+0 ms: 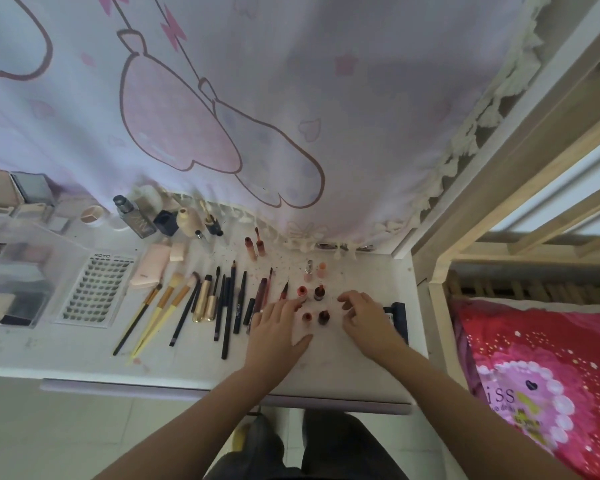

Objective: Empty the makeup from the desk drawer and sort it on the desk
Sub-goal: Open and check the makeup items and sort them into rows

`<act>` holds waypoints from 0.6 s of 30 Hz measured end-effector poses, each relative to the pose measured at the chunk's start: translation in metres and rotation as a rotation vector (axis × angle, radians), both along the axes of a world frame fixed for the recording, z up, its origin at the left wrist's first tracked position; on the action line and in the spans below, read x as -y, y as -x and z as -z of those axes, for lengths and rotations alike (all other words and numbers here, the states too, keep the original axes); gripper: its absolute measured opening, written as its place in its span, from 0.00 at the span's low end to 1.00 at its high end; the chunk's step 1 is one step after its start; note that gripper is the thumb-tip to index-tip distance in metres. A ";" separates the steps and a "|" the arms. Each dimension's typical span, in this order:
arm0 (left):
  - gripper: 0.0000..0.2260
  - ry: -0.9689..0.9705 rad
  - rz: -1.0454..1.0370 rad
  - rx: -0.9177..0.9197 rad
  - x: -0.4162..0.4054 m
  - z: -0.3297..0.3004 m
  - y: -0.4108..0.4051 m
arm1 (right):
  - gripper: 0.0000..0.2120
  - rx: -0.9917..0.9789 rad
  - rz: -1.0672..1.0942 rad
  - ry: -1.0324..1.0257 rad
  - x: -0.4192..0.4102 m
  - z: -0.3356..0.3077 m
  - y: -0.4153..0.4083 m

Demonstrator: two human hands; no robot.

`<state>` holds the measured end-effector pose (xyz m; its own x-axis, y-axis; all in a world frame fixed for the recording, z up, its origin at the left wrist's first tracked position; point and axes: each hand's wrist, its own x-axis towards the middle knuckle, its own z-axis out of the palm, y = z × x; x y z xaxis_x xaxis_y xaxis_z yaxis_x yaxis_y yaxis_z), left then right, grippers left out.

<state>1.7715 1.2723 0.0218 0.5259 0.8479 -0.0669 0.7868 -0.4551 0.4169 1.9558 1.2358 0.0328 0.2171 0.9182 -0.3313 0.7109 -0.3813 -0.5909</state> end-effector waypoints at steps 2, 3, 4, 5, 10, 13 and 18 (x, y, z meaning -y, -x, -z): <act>0.18 -0.137 0.099 0.143 0.006 -0.005 0.003 | 0.12 0.049 0.032 0.013 -0.004 -0.010 -0.026; 0.15 -0.198 0.171 0.202 0.010 -0.008 0.000 | 0.11 0.080 0.040 0.040 -0.006 -0.015 -0.038; 0.13 -0.224 0.262 0.230 0.014 -0.013 -0.007 | 0.11 0.106 0.039 0.080 -0.010 -0.017 -0.049; 0.12 -0.190 0.363 0.234 0.020 -0.019 -0.019 | 0.10 0.128 0.029 0.123 -0.014 -0.019 -0.057; 0.15 0.162 0.301 0.027 0.037 -0.020 -0.094 | 0.12 0.279 -0.140 0.315 -0.030 -0.013 -0.070; 0.15 0.207 0.159 -0.087 0.035 -0.004 -0.123 | 0.13 0.312 -0.199 0.359 -0.034 -0.009 -0.072; 0.14 0.310 -0.072 -0.087 0.031 0.003 -0.143 | 0.15 0.413 -0.289 0.326 -0.039 -0.004 -0.075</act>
